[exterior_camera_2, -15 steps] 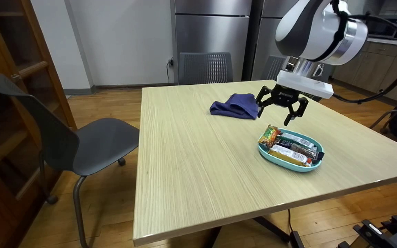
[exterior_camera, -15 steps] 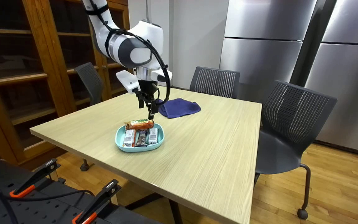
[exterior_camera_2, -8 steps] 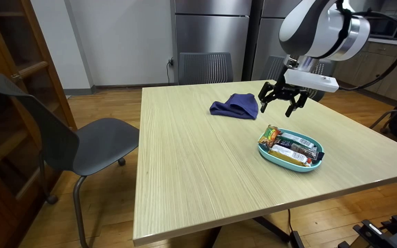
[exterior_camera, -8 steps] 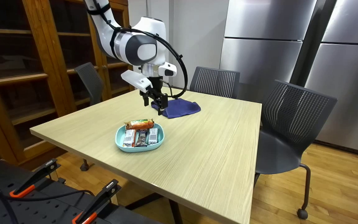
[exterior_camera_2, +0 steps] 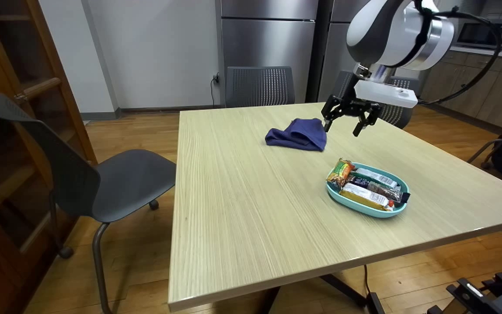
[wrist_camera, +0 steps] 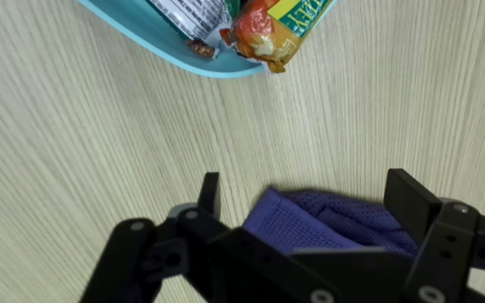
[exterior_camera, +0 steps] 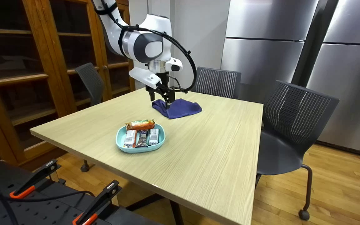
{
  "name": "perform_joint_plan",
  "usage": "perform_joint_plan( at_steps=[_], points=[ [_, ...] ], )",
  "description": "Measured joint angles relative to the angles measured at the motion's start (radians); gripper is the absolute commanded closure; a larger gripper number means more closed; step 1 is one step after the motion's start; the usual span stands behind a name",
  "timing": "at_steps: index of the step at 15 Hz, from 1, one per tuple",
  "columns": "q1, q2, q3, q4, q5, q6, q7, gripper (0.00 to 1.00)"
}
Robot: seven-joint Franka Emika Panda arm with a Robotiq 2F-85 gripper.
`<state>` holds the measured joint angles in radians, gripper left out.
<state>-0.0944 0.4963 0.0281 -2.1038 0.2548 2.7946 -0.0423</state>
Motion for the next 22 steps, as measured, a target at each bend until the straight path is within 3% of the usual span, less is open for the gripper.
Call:
perform_joint_plan(
  at_steps=[16,22],
  points=[
    [0.001,0.011,-0.002,0.003,-0.002,0.003,-0.002,0.0],
    [0.005,0.073,-0.01,0.042,-0.061,0.007,-0.001,0.0]
  ],
)
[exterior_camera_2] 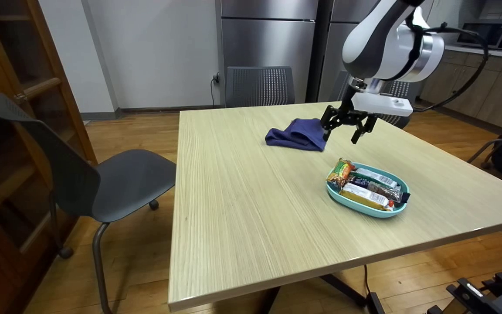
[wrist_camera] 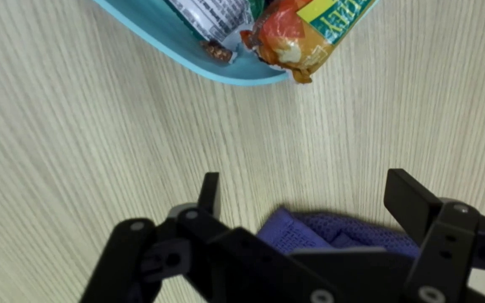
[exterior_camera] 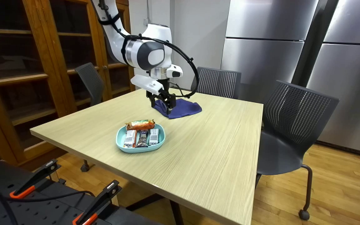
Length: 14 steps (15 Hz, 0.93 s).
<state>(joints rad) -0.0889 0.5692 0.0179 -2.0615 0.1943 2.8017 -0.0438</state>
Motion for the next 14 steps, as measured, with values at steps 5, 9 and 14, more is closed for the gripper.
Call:
perform_joint_plan(
  at_steps=[5,9,14],
  points=[
    [0.059,0.06,-0.075,0.079,-0.157,0.0,0.002,0.0],
    [0.091,0.112,-0.097,0.144,-0.236,0.0,0.002,0.0],
    [0.149,0.186,-0.144,0.225,-0.304,0.026,0.017,0.0]
  ],
)
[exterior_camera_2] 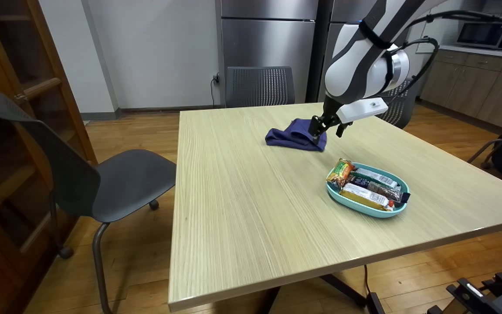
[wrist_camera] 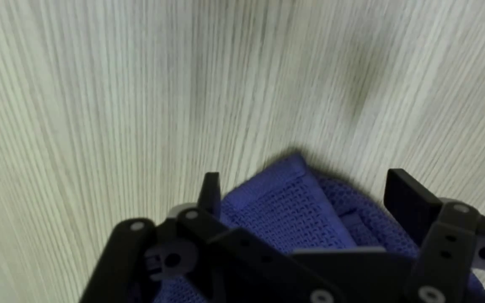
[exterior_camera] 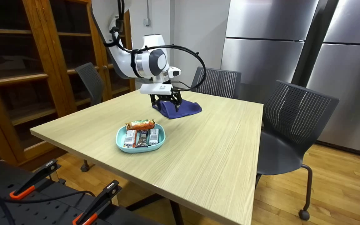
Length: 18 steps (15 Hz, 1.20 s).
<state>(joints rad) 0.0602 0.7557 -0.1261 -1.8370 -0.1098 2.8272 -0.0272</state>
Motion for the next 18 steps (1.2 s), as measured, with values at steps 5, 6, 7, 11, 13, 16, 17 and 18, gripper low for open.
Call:
perform_joint_plan(
  at_steps=[5,6,7,11,13,16,17,18],
  points=[
    [0.054,0.075,-0.06,0.086,-0.028,0.036,0.02,0.0],
    [0.059,0.088,-0.065,0.103,-0.028,0.039,0.02,0.0],
    [0.064,0.1,-0.07,0.119,-0.029,0.04,0.02,0.0],
    [0.078,0.141,-0.082,0.167,-0.029,0.04,0.021,0.0],
    [0.086,0.157,-0.091,0.182,-0.032,0.04,0.023,0.0],
    [0.101,0.172,-0.113,0.193,-0.041,0.041,0.031,0.0],
    [0.106,0.174,-0.12,0.194,-0.043,0.043,0.033,0.0],
    [0.11,0.174,-0.126,0.194,-0.045,0.045,0.036,0.0]
  ],
)
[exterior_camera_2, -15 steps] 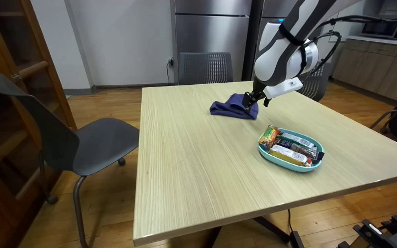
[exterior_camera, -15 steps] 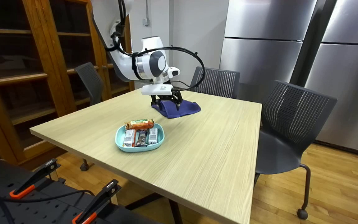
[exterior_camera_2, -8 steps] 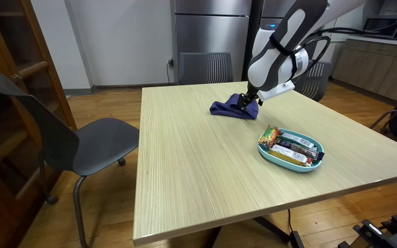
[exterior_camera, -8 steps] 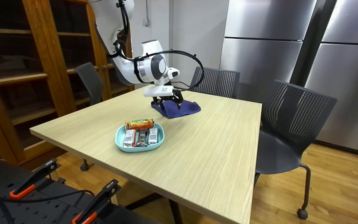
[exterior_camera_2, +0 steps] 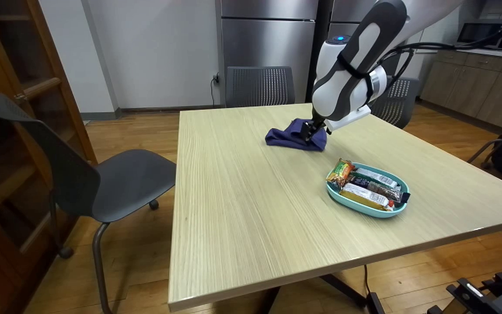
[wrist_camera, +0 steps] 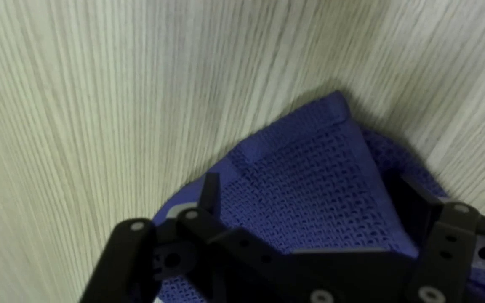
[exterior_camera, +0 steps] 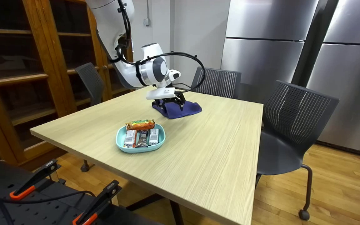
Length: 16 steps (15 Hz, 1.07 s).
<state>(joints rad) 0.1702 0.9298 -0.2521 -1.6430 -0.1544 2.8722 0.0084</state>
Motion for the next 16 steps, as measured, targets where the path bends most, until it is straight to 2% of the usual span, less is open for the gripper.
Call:
perform_joint_plan(
  at_steps=[8,9,10,16],
  points=[
    [0.019,0.0,-0.027,0.002,-0.003,0.011,0.01,0.0],
    [0.021,0.0,-0.029,0.002,-0.003,0.011,0.011,0.25],
    [0.023,0.001,-0.031,0.002,-0.003,0.011,0.011,0.26],
    [0.031,0.005,-0.038,0.002,-0.004,0.011,0.013,0.73]
  ],
)
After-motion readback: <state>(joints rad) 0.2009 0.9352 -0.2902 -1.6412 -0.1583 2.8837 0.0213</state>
